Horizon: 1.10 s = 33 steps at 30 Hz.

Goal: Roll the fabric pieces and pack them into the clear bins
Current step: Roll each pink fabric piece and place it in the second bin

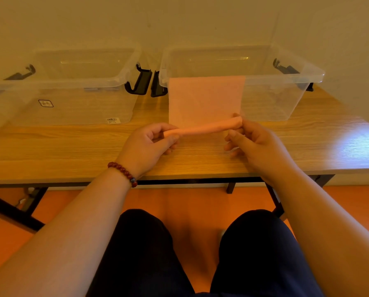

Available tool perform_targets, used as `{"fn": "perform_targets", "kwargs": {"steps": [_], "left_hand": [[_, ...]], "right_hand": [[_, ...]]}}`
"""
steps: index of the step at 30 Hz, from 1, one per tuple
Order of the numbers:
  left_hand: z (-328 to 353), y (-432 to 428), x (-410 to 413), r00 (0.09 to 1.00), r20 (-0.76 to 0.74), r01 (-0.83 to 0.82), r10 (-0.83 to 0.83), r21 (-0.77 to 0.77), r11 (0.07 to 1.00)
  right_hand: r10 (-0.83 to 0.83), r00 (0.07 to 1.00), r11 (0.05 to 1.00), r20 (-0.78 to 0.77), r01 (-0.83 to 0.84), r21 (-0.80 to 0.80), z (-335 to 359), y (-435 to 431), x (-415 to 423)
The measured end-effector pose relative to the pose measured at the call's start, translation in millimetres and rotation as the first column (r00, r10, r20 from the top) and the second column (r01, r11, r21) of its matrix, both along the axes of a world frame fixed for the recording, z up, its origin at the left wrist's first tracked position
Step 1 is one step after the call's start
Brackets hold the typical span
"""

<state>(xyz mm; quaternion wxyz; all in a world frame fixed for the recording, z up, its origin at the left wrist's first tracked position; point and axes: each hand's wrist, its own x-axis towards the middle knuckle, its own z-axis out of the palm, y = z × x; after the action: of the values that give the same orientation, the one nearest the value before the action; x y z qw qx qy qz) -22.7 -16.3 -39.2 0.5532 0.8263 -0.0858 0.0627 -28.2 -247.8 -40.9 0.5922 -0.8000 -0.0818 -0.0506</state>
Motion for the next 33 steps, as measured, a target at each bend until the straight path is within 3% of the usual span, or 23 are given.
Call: {"fn": "perform_targets", "kwargs": {"steps": [16, 25, 28, 33], "left_hand": [[2.9, -2.2, 0.7, 0.999, -0.036, -0.002, 0.001, -0.027, 1.0], [-0.1, 0.2, 0.3, 0.999, -0.031, 0.013, -0.015, -0.073, 0.997], [-0.4, 1.7, 0.2, 1.0, -0.009, 0.016, -0.016, 0.005, 1.0], [1.0, -1.4, -0.5, 1.0, -0.004, -0.015, 0.015, -0.003, 1.0]], "right_hand": [[-0.118, 0.985, 0.949, -0.122, 0.148, 0.279, 0.1, -6.0, 3.1], [-0.106, 0.988, 0.958, -0.114, 0.132, 0.255, 5.2, -3.0, -0.3], [-0.11, 0.987, 0.96, -0.113, 0.135, 0.243, 5.5, -3.5, -0.8], [-0.07, 0.991, 0.983, -0.111, 0.087, 0.161, 7.0, -5.3, -4.3]]}}
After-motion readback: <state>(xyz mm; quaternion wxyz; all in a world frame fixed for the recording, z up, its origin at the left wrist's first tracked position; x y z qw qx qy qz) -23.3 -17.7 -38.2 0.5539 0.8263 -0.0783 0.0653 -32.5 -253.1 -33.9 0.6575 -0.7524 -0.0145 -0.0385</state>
